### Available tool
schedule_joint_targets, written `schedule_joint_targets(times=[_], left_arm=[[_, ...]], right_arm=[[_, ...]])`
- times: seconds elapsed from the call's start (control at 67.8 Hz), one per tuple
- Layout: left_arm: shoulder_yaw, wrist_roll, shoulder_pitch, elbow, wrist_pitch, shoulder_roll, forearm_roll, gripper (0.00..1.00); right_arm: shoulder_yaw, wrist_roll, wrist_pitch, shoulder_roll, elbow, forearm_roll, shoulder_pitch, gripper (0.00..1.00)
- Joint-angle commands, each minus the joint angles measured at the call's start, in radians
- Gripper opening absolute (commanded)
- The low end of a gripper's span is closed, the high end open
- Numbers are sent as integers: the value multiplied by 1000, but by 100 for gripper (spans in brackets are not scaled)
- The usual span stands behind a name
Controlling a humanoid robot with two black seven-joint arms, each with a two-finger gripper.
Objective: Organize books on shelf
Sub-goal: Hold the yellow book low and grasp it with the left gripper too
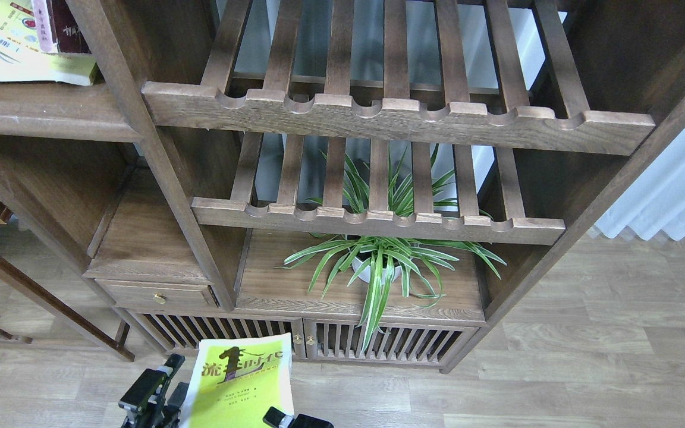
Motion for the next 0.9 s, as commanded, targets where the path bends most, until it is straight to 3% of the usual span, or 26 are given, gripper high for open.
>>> schedule_joint_targets(times=[0.0, 0.502, 0.752, 0.885], left_arm=[[36, 4, 0, 9, 0, -1, 7, 62], [42, 1, 71, 4, 0, 94, -4, 81], [27, -2, 85, -1, 0, 111, -11, 83], [24, -34, 75, -2, 0, 111, -17, 82]], right_arm=[[7, 0, 0, 1, -2, -1, 2, 6], [35, 0, 0, -6, -19, 9, 95, 6], [33, -1, 0, -22, -29, 7, 117, 6], [32, -9, 0, -24, -28, 1, 109, 6]])
